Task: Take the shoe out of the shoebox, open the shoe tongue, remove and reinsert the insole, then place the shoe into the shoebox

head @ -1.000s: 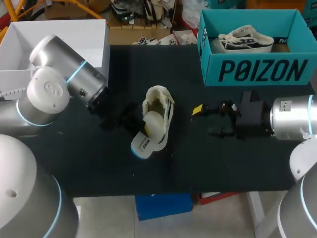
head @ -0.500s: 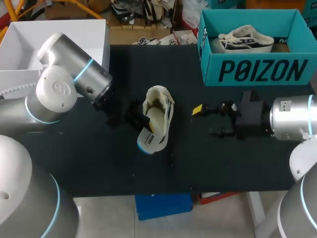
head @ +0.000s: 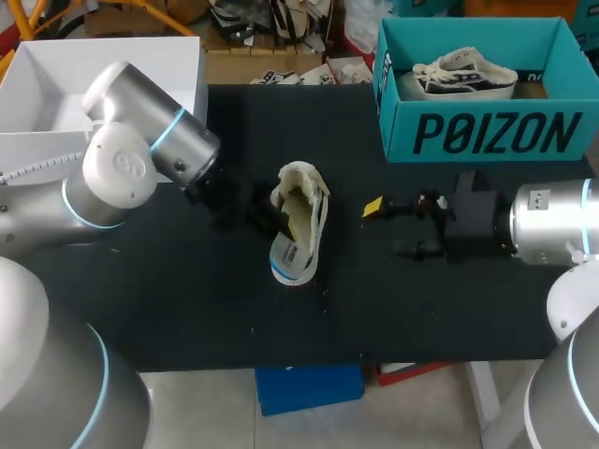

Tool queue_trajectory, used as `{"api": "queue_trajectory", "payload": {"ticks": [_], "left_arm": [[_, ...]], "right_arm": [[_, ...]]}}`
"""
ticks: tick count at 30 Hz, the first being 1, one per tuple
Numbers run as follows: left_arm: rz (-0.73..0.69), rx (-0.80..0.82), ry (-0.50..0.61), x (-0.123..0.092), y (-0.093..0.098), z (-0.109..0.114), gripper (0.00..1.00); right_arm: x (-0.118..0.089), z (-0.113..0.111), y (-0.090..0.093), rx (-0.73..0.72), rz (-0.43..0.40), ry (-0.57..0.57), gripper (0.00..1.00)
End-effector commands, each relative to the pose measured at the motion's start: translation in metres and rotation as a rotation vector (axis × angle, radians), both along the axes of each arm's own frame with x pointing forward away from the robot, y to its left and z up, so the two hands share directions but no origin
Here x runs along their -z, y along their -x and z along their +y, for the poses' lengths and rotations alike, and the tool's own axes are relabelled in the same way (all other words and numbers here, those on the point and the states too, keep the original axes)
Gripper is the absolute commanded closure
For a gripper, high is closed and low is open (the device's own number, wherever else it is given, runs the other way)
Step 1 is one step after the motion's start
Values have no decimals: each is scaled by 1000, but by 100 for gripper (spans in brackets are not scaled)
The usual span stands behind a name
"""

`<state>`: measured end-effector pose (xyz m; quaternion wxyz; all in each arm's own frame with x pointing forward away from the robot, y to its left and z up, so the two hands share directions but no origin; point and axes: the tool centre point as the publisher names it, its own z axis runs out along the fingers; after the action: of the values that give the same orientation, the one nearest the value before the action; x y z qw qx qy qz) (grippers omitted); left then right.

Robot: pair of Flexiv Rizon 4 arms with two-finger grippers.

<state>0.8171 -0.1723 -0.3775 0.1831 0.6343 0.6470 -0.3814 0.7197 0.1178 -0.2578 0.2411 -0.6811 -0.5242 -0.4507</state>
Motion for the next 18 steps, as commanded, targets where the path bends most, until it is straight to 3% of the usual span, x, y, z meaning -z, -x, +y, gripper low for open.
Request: {"api": "queue_trajectory", "payload": {"ticks": [1, 13, 15, 18], "left_arm": [[-12, -15, -15, 4, -6, -6, 100], [-35, -58, -41, 6, -16, -6, 100], [-36, -60, -42, 4, -14, -5, 63], [-38, -59, -40, -1, -10, -3, 52]], "right_arm": [[0, 0, 0, 0, 1, 1, 0], [0, 0, 0, 0, 1, 1, 0], [0, 0, 0, 0, 1, 1, 0], [0, 0, 0, 0, 1, 1, 0]]}}
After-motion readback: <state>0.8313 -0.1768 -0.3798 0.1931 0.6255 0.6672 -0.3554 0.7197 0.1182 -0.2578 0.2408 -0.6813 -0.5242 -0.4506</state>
